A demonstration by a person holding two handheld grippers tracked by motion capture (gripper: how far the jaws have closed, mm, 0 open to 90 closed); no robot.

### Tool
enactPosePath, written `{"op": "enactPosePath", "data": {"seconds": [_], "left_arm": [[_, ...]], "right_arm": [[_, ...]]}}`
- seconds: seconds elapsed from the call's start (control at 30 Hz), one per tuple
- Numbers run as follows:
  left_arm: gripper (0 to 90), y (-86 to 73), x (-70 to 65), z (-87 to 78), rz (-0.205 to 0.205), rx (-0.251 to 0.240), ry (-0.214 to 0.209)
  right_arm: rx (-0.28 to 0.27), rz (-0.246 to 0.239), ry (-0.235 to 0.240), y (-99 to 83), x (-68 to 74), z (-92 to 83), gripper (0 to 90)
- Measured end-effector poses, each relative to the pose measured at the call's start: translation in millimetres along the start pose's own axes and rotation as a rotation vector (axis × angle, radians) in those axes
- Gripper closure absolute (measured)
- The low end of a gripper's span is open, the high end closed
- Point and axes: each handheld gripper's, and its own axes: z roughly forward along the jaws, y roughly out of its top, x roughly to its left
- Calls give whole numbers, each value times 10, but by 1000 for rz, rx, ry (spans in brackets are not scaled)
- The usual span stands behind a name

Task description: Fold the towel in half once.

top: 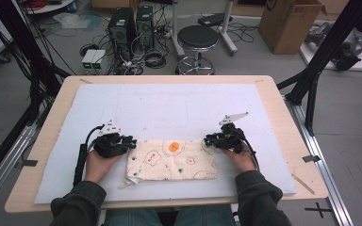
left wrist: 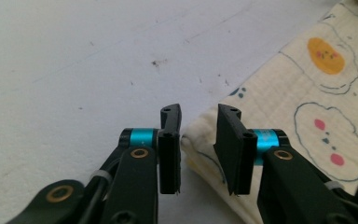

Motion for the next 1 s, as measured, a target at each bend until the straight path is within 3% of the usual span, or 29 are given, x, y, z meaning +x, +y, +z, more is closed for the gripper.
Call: {"op": "enactPosePath", "data": {"seconds": [0.2,0.63,1.0], "left_arm": [[588,34,-37,-93,8,-55,-32],[515,75,-96,-215,7,-93,-76],[472,113,-142,-246,29,-89,-83]], "right_arm": [[-38,-12,-10,20,53,-66,621],[-107,-15,-16,27,115,-227,497],[-88,-45,-30,30,171,-223,465]]}}
